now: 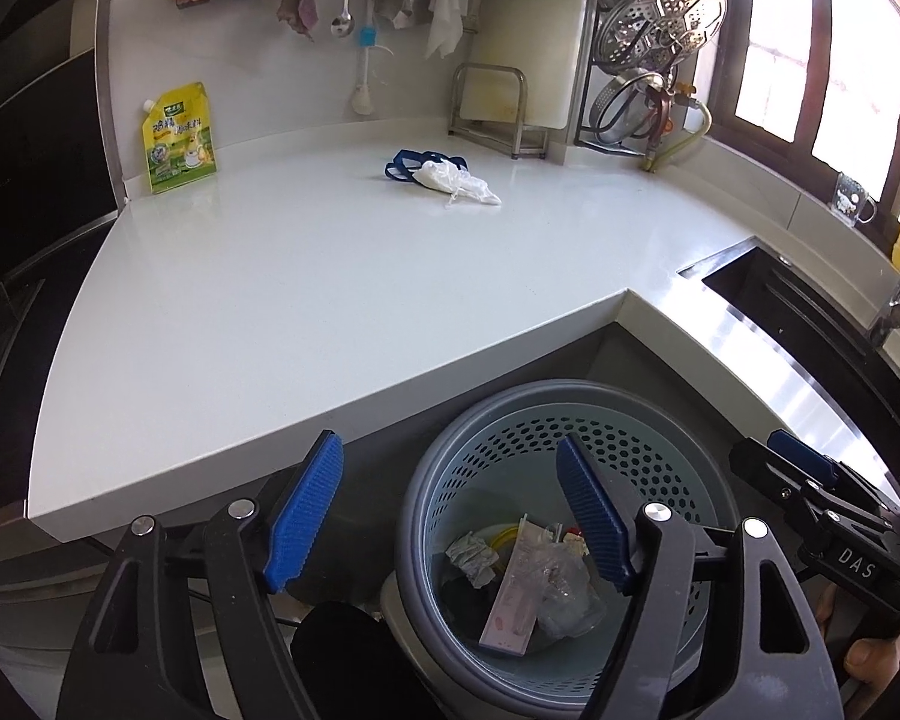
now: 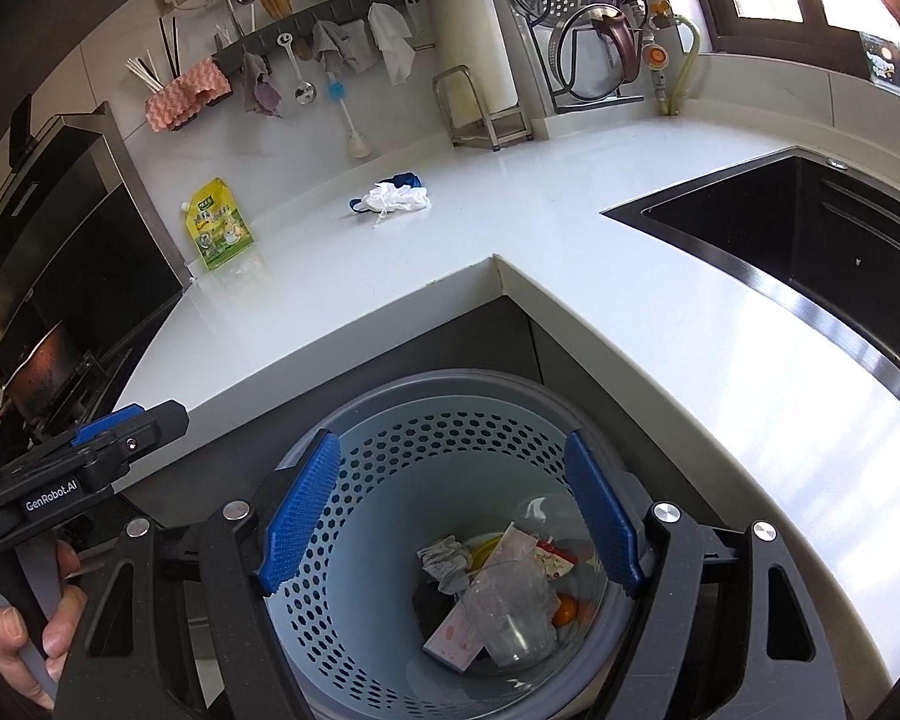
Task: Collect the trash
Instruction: 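Open both tools to drop the receipt and cup into the bin, then raise both open tools from the bin toward the tissue and strap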
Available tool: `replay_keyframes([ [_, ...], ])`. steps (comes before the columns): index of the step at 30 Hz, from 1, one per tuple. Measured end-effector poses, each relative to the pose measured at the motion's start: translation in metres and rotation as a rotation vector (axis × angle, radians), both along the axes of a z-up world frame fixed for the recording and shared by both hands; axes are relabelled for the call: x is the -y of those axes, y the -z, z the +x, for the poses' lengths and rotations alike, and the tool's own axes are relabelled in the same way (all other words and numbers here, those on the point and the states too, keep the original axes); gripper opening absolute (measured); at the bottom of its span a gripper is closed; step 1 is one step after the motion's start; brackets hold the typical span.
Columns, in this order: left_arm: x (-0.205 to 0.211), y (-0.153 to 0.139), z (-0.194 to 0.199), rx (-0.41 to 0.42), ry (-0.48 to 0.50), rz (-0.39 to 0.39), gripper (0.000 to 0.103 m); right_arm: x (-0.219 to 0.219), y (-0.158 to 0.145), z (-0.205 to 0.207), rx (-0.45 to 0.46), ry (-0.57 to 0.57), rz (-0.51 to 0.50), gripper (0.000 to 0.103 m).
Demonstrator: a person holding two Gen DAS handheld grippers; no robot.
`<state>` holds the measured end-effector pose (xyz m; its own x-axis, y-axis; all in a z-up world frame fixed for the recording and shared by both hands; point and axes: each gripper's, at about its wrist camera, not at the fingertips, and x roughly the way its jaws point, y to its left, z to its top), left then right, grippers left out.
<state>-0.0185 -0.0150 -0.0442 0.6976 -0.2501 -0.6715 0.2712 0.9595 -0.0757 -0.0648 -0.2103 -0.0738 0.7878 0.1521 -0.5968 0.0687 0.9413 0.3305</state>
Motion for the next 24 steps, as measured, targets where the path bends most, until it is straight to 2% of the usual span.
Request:
replay_keyframes([
  [10,0.003,-0.023,0.032,0.035,-0.003,0.007,0.078,-0.004,-0.039,0.042,0.077,-0.056,-0.078,0.074],
  [12,0.001,-0.03,0.045,0.051,-0.007,0.004,0.078,-0.005,-0.046,0.06,0.082,-0.071,-0.093,0.075],
  [17,-0.008,-0.049,0.084,0.095,-0.027,0.008,0.085,-0.003,-0.059,0.113,0.078,-0.11,-0.056,0.075],
  [24,-0.022,-0.068,0.149,0.119,-0.07,0.002,0.089,-0.019,-0.073,0.194,0.045,-0.17,-0.113,0.075],
])
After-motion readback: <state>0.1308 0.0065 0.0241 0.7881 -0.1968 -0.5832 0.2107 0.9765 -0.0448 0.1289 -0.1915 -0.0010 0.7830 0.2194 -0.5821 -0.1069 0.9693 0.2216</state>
